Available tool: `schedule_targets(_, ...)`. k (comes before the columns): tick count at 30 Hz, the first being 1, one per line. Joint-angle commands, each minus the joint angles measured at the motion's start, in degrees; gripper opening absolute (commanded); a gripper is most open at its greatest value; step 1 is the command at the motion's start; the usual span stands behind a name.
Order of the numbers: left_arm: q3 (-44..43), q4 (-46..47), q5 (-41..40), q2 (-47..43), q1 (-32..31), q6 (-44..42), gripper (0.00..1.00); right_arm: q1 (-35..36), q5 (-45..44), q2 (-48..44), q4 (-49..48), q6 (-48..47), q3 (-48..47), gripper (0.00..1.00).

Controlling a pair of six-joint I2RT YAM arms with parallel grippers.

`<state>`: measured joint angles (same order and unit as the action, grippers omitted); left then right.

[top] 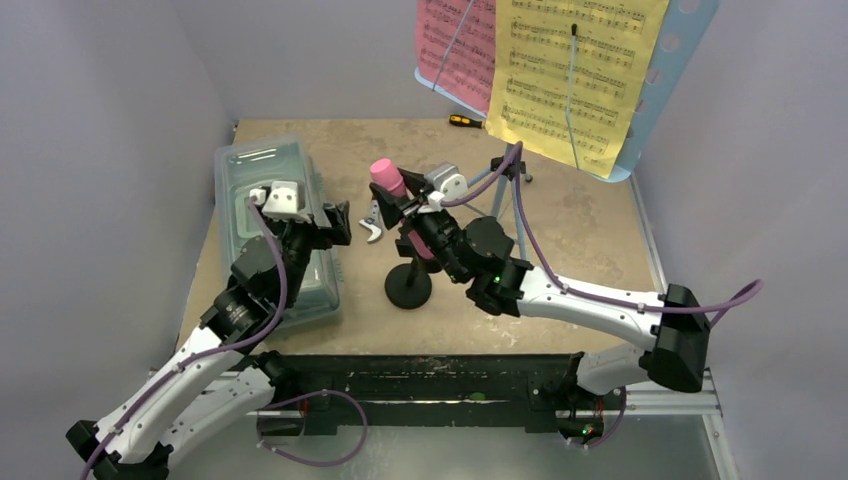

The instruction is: Set up the instrument practice props

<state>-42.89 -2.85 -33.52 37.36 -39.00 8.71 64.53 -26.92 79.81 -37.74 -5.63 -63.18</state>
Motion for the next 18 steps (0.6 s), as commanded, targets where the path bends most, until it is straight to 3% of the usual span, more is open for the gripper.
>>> schedule_targets(1,-4.87,-7.18,10.09,1.37,0.16,4.75,0.96,-0.48,4.95,-4.58,-5.17,-0.92,4.34,0.00)
schedule_targets(9,-6.77,-16.26,25.36,-2.36,0.16,7.90,0.97,-10.53,27.17,-10.06,-3.54,7.95,8.94,0.00)
schedule_targets(13,-8.78,-19.40,37.98,-0.65,0.16,5.93,0.98,-12.87,36.34,-9.95,-0.38,8.23,8.01,0.00)
schedule_targets(18,-9.09,-20.54,46.43,1.23,0.16,0.57,0.98,-19.37,50.41,-10.68,-2.08,14.19,9.39,0.00)
